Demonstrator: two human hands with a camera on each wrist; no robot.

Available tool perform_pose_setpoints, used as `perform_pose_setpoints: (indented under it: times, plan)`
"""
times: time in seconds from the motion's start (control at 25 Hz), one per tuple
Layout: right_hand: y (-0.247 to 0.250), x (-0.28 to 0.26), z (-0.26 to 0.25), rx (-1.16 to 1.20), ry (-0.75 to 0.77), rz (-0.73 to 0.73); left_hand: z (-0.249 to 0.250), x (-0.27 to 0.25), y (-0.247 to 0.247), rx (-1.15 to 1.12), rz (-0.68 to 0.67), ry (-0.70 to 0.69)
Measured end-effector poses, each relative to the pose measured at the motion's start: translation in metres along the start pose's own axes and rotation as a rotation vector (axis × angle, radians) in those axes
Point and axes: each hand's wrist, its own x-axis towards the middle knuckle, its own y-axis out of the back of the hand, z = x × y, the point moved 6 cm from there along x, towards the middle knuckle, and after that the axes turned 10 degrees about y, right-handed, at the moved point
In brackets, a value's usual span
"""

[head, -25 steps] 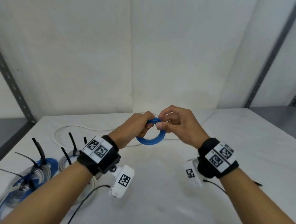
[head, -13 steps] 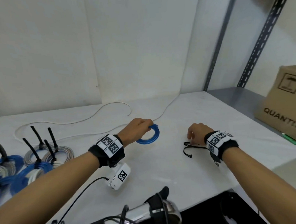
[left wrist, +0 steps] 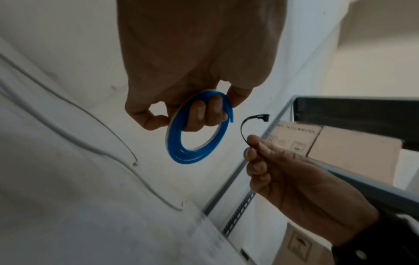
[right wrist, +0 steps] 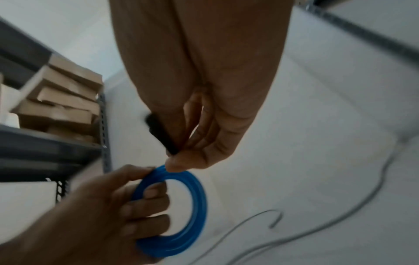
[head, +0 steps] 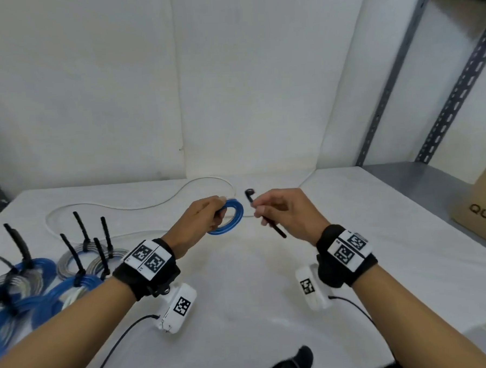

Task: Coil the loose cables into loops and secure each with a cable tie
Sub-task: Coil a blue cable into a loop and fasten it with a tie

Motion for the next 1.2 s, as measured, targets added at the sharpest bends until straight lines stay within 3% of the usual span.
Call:
perform_pose_setpoints:
  times: [0.16, 0.32, 0.4, 0.6, 0.72, 0.88, 1.08, 1.2]
  plan:
    - [-0.06, 0.029, -0.014, 0.354, 0.005, -0.054, 0.0, 0.002, 0.054, -0.097, 0.178, 0.007]
    - [-0.101, 0.066, -0.023, 0.35, 0.11, -0.074, -0.001, 0.001, 0.111, -0.241, 0.311, -0.025]
    - [-0.116, 0.079, -0.026, 0.341, 0.143, -0.081, -0.003, -0.001, 0.121, -0.205, 0.327, -0.041]
    - [-0.136, 0.096, -0.033, 0.265, 0.323, 0.109, -0.008, 0.001, 0.142, -0.065, 0.414, -0.092]
    - [-0.145, 0.096, -0.033, 0.242, 0.4, 0.126, -0.014, 0.003, 0.144, -0.089, 0.396, -0.071]
    - [-0.152, 0.094, -0.032, 0.237, 0.404, 0.108, -0.018, 0.005, 0.146, -0.167, 0.41, -0.042]
    - [-0.143, 0.093, -0.048, 0.346, 0.359, 0.105, -0.006, 0.0, 0.146, -0.107, 0.436, -0.18]
    - [-0.137, 0.095, -0.049, 0.487, 0.244, 0.112, 0.006, -0.005, 0.139, -0.037, 0.405, -0.241]
